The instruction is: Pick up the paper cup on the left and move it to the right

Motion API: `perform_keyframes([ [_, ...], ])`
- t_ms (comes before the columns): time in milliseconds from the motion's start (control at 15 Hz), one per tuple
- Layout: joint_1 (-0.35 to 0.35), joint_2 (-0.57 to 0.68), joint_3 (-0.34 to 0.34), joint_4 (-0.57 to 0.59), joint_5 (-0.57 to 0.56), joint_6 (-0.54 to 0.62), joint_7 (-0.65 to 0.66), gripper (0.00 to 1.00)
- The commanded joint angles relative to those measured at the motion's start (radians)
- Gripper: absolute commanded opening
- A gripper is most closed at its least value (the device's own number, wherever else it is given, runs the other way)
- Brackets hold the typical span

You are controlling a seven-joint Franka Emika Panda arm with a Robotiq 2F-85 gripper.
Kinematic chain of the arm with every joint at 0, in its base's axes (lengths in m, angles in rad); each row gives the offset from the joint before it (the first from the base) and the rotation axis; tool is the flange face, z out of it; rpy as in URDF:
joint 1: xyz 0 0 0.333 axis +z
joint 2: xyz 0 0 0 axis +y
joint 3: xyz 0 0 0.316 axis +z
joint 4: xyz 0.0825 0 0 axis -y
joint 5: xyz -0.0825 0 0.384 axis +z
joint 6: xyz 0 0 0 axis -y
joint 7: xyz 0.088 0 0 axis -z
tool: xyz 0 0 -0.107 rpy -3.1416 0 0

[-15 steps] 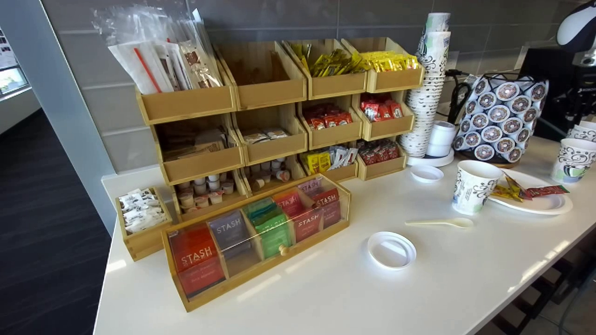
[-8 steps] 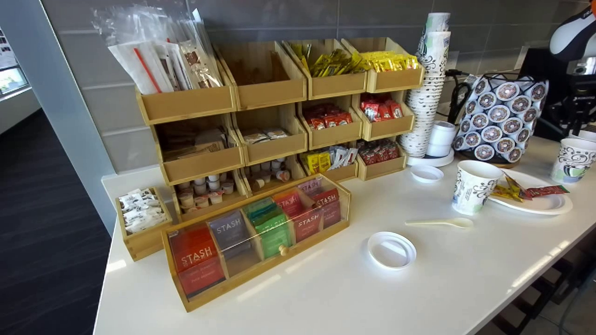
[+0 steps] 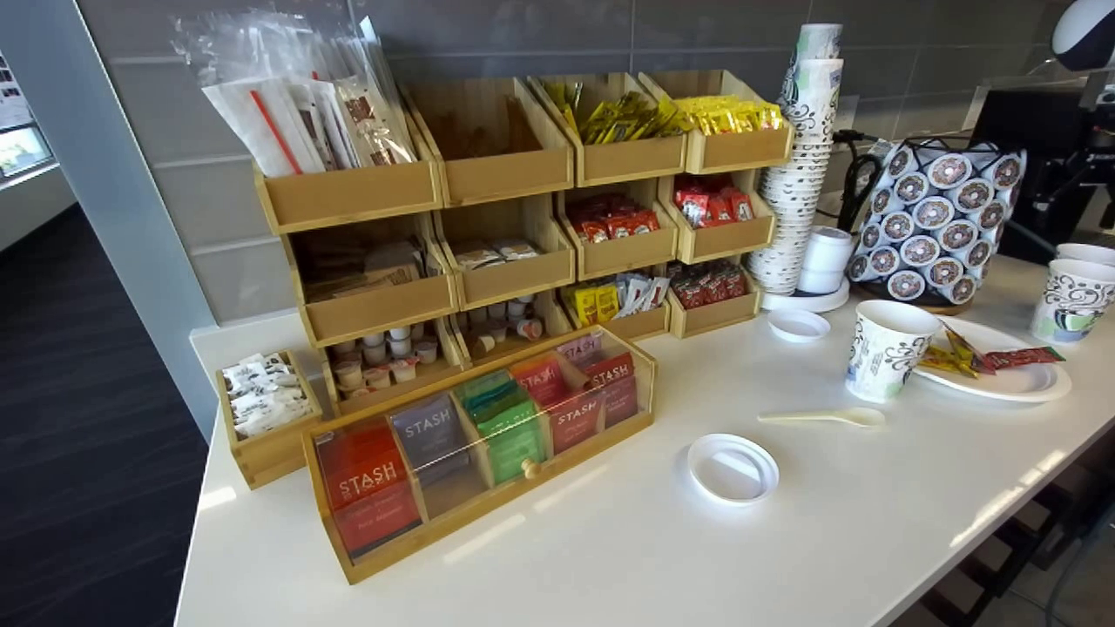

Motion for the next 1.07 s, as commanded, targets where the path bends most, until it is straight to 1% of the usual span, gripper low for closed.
perform_keyframes([
  [0, -0.056, -0.074, 0.060, -0.014, 0.035, -0.069, -0.188, 1.00],
  [133, -0.056, -0.117, 0.059, -0.036, -0.007, -0.064, -0.280, 1.00],
  [333, -0.075, -0.184, 0.069, -0.055, 0.006, -0.096, -0.450, 1.00],
  [533, -0.068, -0.277, 0.074, -0.113, 0.005, -0.136, -0.575, 1.00],
  [733, -0.028, -0.389, 0.070, -0.198, -0.013, -0.149, -0.634, 1.00],
  [1000, 0.062, -0.550, 0.064, -0.330, -0.060, -0.112, -0.581, 1.00],
])
